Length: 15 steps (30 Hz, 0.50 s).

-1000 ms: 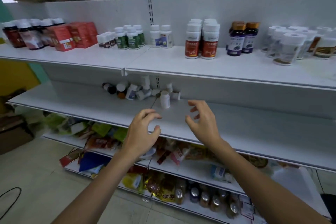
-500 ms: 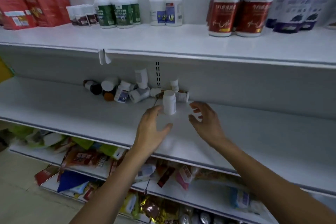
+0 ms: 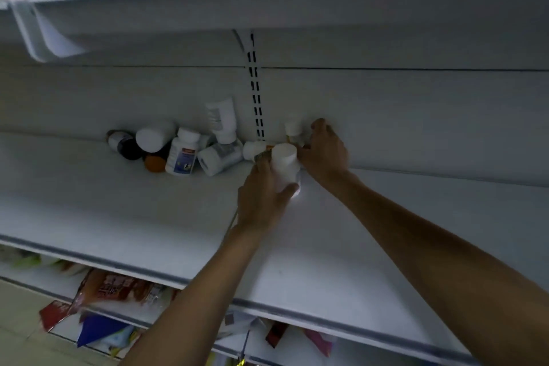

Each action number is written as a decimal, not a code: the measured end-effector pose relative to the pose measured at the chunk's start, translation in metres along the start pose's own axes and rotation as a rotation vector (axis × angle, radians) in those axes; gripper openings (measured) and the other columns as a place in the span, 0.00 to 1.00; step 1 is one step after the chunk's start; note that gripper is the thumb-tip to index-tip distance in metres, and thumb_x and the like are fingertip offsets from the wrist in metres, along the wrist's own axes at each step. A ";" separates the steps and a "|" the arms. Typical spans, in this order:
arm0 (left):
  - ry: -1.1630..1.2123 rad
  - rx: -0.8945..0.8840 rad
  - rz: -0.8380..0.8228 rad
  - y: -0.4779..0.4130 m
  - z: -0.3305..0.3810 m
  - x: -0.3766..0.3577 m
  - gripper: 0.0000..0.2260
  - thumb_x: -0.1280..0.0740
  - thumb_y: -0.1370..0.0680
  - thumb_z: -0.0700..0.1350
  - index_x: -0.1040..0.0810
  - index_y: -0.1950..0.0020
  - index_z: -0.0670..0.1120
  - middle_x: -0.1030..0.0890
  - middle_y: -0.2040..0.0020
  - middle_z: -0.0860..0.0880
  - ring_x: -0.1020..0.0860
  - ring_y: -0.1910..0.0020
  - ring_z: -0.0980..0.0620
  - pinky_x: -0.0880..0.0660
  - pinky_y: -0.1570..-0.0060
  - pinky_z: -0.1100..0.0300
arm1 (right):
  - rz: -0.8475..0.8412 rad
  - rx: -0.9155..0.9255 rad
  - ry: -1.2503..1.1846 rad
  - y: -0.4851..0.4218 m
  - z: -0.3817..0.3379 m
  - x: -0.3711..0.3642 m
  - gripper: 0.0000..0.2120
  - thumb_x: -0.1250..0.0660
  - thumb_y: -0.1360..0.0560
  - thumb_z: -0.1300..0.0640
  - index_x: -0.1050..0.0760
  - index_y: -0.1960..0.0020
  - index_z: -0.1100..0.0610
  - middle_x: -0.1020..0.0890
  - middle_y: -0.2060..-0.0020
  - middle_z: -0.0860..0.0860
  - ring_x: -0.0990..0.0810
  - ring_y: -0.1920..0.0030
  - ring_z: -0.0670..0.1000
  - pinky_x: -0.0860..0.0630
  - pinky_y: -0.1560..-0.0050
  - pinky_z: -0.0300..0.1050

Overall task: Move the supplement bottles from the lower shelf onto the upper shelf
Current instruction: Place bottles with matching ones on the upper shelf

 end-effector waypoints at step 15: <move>0.676 0.189 -0.010 0.062 -0.005 0.075 0.22 0.44 0.20 0.38 0.40 0.35 0.64 0.24 0.49 0.56 0.22 0.53 0.54 0.21 0.57 0.57 | -0.107 0.147 -0.412 0.045 -0.044 0.021 0.19 0.36 0.24 0.57 0.32 0.34 0.49 0.21 0.61 0.47 0.20 0.62 0.48 0.22 0.61 0.40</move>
Point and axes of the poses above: each hand's wrist, its own y-axis away from the middle knuckle, its own x-axis out of the back of the hand, z = x × y, the point moved 7 cm from there along -y, towards the middle knuckle
